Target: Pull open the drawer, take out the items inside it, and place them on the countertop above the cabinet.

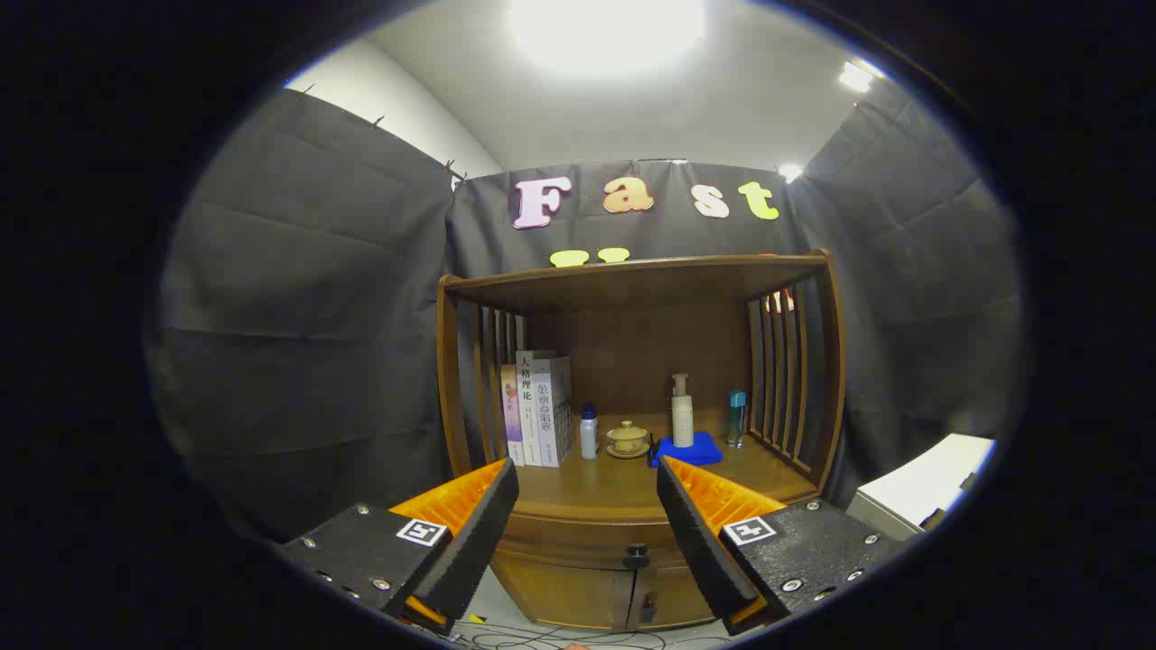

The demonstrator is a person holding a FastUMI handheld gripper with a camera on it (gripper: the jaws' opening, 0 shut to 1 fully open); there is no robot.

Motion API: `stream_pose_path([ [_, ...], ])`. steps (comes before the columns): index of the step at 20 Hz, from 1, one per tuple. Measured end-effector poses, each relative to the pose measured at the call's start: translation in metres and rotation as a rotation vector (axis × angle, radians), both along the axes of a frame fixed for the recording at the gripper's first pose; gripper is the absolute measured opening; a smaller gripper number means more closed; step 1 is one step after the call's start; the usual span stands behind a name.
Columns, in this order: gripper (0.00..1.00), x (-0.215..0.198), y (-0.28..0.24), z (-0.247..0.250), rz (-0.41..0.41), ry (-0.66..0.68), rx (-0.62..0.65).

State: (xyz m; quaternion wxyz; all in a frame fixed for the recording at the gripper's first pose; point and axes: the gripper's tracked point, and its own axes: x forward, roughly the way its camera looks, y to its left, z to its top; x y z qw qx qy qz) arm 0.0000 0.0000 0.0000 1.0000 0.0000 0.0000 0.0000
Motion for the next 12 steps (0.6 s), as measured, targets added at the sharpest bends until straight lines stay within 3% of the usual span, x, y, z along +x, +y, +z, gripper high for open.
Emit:
stream_pose_path([
  [4, 0.95, -0.006, -0.016, 0.013, -0.074, -0.031, -0.070],
  [8, 0.95, -0.005, 0.001, 0.011, -0.048, -0.036, -0.007],
  [12, 0.95, -0.003, -0.007, -0.001, -0.081, -0.014, -0.053],
])
